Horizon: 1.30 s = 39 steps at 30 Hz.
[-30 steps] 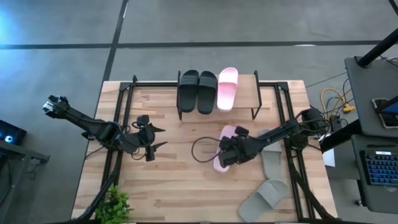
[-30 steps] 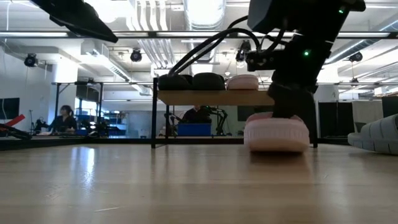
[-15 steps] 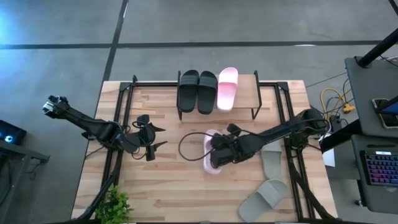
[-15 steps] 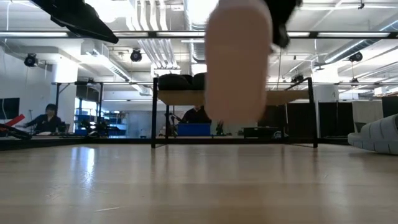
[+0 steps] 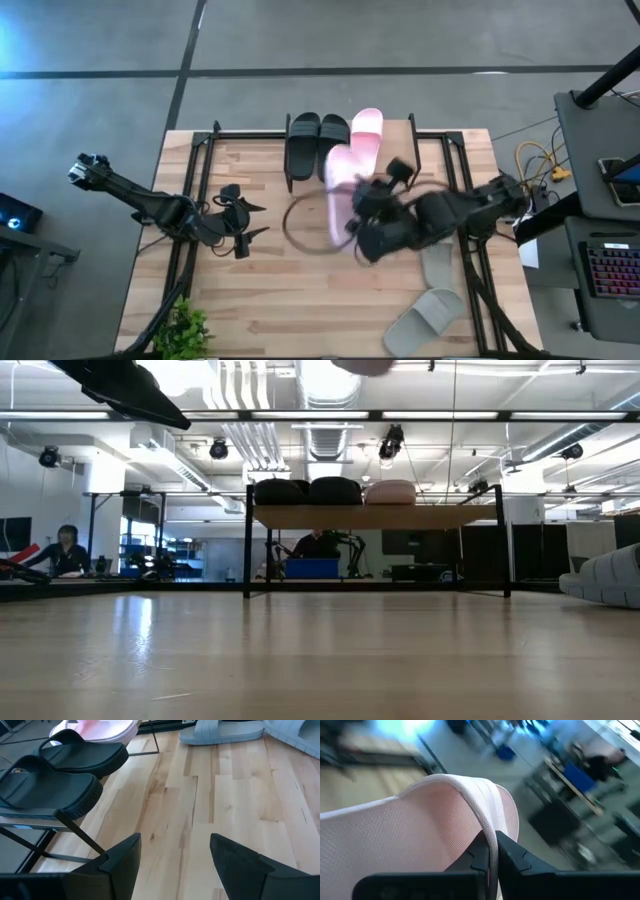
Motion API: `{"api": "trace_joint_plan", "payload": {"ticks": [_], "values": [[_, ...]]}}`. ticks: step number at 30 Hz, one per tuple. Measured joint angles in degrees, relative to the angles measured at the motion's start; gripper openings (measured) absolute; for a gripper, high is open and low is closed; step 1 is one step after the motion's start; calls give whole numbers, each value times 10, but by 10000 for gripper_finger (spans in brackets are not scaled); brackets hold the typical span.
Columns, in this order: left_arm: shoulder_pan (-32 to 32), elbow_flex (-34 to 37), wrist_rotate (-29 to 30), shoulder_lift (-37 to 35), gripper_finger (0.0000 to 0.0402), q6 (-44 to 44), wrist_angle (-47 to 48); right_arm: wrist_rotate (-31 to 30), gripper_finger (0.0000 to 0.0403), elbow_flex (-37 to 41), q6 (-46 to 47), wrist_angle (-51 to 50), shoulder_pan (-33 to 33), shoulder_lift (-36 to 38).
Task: Pick and place slides into the shelf
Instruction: Put the pink slide on the shelf
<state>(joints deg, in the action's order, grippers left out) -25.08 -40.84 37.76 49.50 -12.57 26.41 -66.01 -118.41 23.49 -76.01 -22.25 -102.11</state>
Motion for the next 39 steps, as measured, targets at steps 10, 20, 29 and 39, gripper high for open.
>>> {"api": "trace_joint_plan", "payload": {"ticks": [10, 20, 29, 39], "values": [[0, 0, 20, -1, 223, 0, 3, 67, 13, 18, -44, -141, 135, 51], [3, 1, 58, -2, 223, -6, 16, 95, 13, 166, -215, -132, 308, 112], [30, 3, 65, -2, 223, -6, 30, 115, 13, 287, -377, -17, 347, 117], [44, 3, 65, -1, 223, -6, 33, 163, 13, 338, -403, 100, 406, 170]]}}
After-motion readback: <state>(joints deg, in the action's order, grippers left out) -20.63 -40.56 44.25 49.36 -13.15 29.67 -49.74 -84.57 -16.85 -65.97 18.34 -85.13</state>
